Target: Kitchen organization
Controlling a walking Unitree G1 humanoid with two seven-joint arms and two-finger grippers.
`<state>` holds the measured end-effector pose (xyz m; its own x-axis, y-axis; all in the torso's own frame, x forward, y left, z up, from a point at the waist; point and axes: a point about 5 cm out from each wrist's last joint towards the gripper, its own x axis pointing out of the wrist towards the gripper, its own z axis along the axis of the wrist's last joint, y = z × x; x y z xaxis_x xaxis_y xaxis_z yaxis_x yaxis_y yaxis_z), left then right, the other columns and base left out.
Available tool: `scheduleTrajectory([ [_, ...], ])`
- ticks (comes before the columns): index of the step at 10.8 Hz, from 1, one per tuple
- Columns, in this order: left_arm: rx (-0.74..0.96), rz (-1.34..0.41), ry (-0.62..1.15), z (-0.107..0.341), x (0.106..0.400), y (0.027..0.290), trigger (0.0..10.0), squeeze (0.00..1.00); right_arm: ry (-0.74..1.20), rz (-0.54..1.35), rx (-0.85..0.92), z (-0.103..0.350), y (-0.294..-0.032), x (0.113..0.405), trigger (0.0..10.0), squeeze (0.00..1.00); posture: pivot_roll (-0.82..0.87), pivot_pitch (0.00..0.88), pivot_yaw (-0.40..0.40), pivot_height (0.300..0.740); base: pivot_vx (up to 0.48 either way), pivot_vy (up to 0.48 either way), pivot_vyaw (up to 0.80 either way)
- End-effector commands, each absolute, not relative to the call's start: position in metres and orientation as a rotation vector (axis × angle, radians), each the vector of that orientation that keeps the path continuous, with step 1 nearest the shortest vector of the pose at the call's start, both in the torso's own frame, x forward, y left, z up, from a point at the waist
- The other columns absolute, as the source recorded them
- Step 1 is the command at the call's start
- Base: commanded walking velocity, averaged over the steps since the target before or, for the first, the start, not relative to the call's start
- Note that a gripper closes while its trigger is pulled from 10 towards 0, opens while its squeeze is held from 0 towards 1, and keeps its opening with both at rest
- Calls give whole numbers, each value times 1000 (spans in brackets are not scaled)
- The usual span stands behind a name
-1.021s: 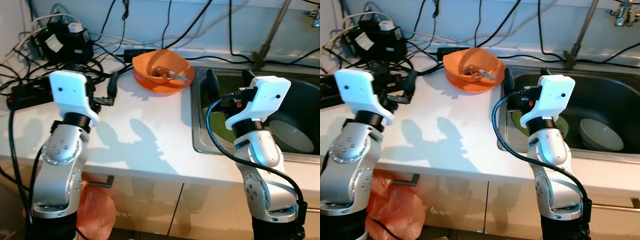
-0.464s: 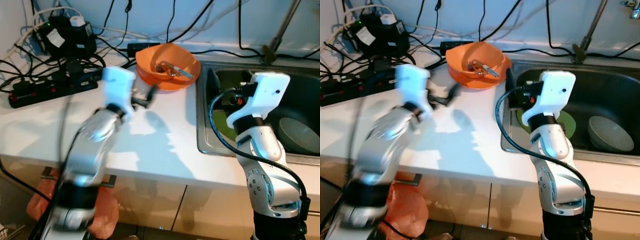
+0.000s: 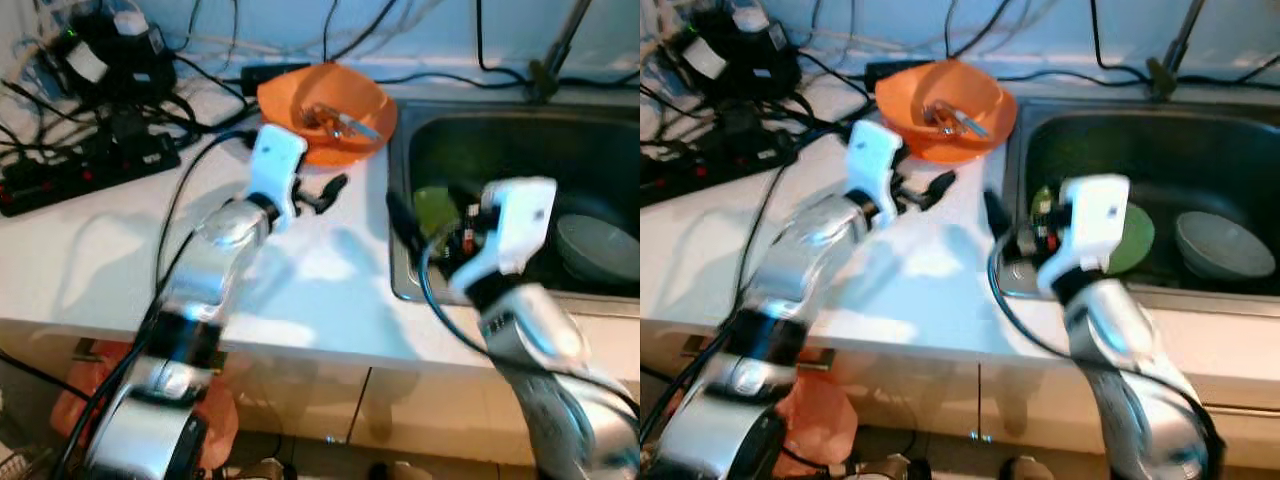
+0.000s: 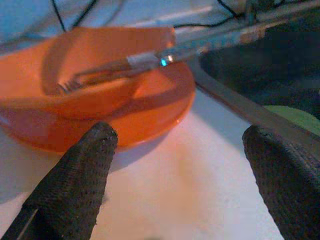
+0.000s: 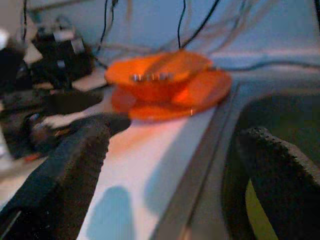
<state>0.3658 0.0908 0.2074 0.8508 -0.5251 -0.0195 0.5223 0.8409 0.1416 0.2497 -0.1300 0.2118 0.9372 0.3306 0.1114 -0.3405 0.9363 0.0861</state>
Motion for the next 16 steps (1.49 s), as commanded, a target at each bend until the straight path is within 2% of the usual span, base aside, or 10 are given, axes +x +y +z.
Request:
scheduleTrajectory([
  [1,151,-559,-34,211,370,89,10000,0,-90,371,102,214,-130,243,10000,0,-111,183,59,740,0,0,0],
  [8,201,-585,-24,213,401,78,10000,0,23,478,69,209,-126,217,10000,0,-153,199,69,740,0,0,0],
  [11,246,-576,47,210,409,83,10000,0,50,561,58,211,-122,209,10000,0,-161,193,75,740,0,0,0],
  [16,328,-706,221,196,406,91,10000,0,59,566,64,211,-120,212,10000,0,-134,186,83,740,0,0,0],
])
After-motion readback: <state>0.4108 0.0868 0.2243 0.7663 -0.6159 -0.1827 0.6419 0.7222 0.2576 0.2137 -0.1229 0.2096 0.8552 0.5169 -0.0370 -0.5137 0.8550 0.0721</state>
